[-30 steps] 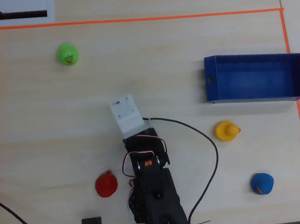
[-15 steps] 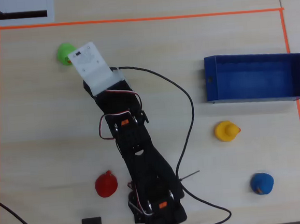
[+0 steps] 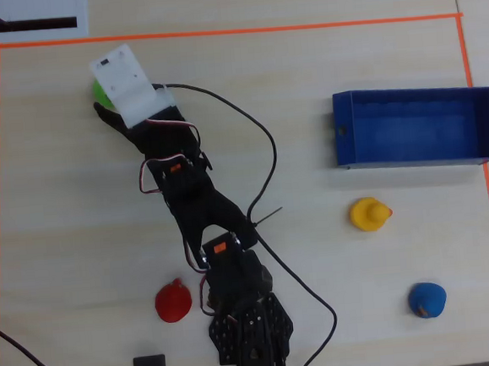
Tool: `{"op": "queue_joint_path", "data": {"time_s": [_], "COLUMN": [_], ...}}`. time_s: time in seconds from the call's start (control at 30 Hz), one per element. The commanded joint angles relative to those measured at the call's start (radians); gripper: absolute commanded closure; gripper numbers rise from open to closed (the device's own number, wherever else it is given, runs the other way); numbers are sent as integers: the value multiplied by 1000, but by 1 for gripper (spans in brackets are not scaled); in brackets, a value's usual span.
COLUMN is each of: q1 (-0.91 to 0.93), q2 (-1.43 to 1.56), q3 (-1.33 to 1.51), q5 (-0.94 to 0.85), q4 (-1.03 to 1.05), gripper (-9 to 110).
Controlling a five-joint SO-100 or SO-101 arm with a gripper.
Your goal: Grasp green duck and put it into box.
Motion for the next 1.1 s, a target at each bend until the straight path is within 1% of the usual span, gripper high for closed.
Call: {"op": "queue_joint_path", "data": {"time_s": [0.0,0.13,0.37,0.57,0.77,0.97,1.07], "q1": [-17,-17,-11,-3,2,-18,-26], "q2": [-91,-179,-310,-365,-388,-407,-419], "q3": [-106,-195,-331,-370,-365,-360,-362], "q5": [9,9,15,21,29,31,12], "q4": [-106,-121,-121,-140,-166,-175,-179], "gripper": [62,58,59,63,64,67,72]}}
